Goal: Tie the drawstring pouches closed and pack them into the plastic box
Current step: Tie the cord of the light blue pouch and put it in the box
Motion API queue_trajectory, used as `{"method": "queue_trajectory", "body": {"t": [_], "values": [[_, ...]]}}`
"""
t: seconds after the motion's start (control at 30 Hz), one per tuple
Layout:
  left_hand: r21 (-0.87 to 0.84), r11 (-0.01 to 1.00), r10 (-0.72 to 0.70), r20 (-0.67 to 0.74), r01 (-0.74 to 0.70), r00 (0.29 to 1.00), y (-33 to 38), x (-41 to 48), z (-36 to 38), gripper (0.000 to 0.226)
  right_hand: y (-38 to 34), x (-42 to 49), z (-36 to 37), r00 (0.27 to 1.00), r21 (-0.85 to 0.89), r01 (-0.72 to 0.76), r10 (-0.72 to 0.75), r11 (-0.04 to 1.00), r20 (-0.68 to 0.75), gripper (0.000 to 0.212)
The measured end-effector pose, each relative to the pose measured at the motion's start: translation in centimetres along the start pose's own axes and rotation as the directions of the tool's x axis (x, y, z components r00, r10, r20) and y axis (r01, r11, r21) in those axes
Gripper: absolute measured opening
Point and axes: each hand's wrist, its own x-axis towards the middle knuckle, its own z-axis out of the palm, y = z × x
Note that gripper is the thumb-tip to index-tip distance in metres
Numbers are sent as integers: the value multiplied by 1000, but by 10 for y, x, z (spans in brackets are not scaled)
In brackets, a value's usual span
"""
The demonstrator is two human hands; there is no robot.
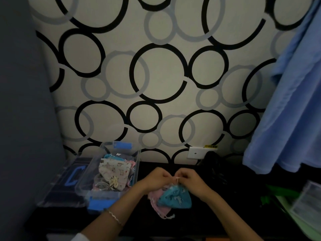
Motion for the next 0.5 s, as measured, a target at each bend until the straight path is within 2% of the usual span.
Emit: {"method": "queue_trajectory", "body": {"t": [0.1, 0.17, 0.23, 0.5], "values": [[35, 999, 38, -116, -34, 993, -3, 3, 1, 29, -3, 2, -2, 997, 237, -77, 74, 968, 21, 17], [57, 996, 73, -169, -64, 983, -4, 6, 2, 24, -6, 4, -4, 990, 430, -138, 124, 892, 62, 17], [64, 994, 104, -203, -93, 974, -3, 8, 4, 22, -9, 5, -7, 986, 535, -162, 119, 829, 116, 22], [65, 994, 103, -200, -91, 974, -3, 3, 6, 20, -12, 2, -1, 998, 399, -56, 54, 915, 17, 28]]}}
